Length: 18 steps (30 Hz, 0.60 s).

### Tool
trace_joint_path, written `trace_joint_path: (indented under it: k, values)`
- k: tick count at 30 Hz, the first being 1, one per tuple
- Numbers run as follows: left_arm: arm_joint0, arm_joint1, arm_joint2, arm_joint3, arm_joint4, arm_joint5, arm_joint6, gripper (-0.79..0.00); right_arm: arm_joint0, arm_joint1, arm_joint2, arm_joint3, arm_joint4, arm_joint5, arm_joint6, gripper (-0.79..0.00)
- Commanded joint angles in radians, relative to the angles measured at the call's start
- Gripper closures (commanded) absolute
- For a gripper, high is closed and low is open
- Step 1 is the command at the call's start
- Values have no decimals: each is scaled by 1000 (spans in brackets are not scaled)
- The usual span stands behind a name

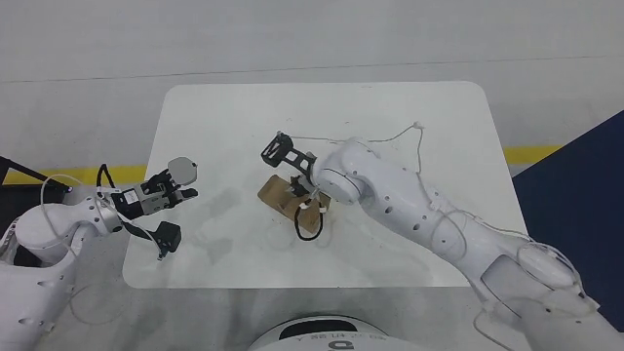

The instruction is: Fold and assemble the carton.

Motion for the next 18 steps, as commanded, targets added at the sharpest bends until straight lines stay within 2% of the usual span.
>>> trace_joint_path:
  k: [1,2,3,5,7,8,13,18]
  values:
    - [0,0,0,0,0,0,0,-785,24,-18,-24,30,7,1,26,-446]
    - [0,0,0,0,0,0,0,-785,33,-27,-36,44,9,2,29,-354]
    - [0,0,0,0,0,0,0,-785,38,-36,-46,57,13,3,27,-329]
    - [0,0,0,0,0,0,0,-785,49,-52,-63,85,21,2,23,-215]
    - [0,0,0,0,0,0,0,-785,59,-66,-76,115,22,0,19,-28]
    - [0,0,0,0,0,0,0,-785,64,-73,-80,126,22,0,17,0]
    - [0,0,0,0,0,0,0,-785,90,-89,-62,139,28,4,5,0]
    - [0,0,0,0,0,0,0,-785,77,-71,18,74,-2,30,-55,0]
